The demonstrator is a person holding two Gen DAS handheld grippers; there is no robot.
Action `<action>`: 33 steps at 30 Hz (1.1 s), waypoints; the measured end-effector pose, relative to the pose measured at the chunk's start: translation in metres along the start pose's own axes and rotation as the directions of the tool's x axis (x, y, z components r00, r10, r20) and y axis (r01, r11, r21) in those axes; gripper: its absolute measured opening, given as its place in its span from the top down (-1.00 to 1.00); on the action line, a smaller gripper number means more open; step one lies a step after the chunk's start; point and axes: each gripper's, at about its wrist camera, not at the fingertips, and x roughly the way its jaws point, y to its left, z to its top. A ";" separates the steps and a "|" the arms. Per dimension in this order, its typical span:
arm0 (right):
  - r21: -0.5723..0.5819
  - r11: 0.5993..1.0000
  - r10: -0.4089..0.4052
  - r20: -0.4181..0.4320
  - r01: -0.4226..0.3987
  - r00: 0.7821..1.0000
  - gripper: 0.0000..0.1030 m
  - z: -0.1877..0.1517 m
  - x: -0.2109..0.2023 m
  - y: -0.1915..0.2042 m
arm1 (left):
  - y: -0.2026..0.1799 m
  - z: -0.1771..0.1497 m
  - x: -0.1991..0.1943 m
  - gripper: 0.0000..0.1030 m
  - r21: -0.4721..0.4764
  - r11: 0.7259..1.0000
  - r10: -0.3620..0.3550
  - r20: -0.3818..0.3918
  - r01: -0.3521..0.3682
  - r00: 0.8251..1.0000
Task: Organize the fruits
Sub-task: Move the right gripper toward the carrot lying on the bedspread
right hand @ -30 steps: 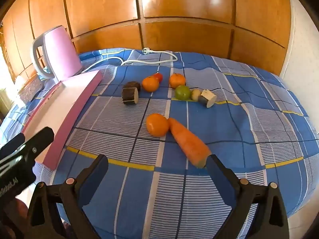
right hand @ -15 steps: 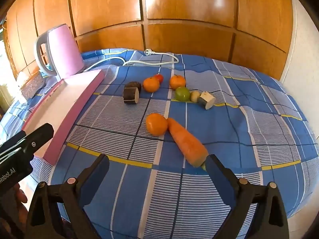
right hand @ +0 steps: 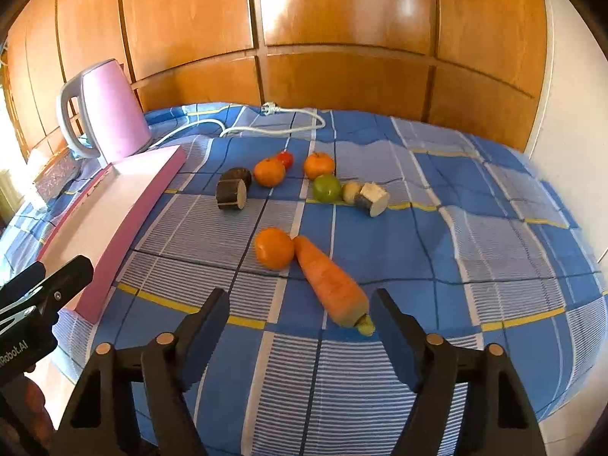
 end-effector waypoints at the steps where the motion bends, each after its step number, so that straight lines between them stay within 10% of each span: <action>1: 0.004 1.000 0.003 -0.006 -0.003 1.000 -0.36 -0.001 0.001 -0.001 | 0.001 0.000 0.000 -0.99 0.001 1.000 -0.002 0.001 0.002 1.000; 33: 0.044 0.997 0.058 -0.057 -0.055 0.997 -0.28 -0.003 0.004 -0.021 | -0.014 0.000 -0.003 -0.99 0.066 0.997 -0.041 0.007 0.040 0.999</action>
